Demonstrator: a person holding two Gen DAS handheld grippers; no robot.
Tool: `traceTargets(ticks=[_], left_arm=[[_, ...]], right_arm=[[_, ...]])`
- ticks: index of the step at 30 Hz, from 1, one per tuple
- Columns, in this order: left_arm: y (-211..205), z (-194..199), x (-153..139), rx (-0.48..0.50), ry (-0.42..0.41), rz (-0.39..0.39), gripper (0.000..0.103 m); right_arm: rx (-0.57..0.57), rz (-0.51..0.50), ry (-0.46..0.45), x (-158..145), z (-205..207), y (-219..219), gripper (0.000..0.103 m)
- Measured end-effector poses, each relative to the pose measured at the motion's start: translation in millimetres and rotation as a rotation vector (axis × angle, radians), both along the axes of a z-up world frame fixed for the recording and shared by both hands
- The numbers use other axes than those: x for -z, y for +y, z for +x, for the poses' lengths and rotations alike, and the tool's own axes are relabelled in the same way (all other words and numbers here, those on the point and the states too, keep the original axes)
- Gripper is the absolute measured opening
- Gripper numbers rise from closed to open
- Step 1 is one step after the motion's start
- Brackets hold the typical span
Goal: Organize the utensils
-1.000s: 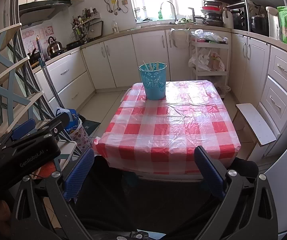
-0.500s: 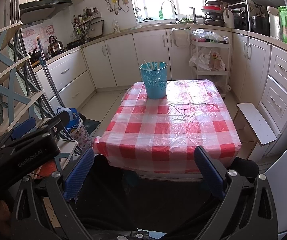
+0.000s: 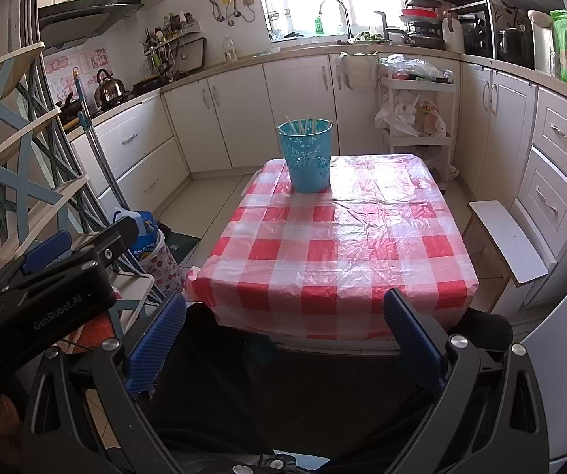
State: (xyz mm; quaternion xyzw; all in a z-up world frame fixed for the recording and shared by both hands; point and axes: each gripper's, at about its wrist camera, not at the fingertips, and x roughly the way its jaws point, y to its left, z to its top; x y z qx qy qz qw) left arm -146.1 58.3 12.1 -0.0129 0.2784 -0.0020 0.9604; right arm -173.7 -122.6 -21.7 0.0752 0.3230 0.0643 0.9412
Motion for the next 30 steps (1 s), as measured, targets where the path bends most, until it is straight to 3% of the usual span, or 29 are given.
traceTargets(ticks=[21,26,30], left_arm=[[1.3,0.5,-0.3,-0.001,0.001,0.002,0.095],[8.6,2.7,4.0,0.031,0.01,-0.046,0.095],[11.1,3.5,8.3,0.026,0.009,-0.034,0.095]], right_arm=[[-0.003,0.0,0.004,0.9,-0.8,0.4,0.096],[-0.008,0.009,0.02,7.9,-2.0,2.1,0.096],[0.002,0.002,0.012,7.3,-5.6,2.0,0.096]])
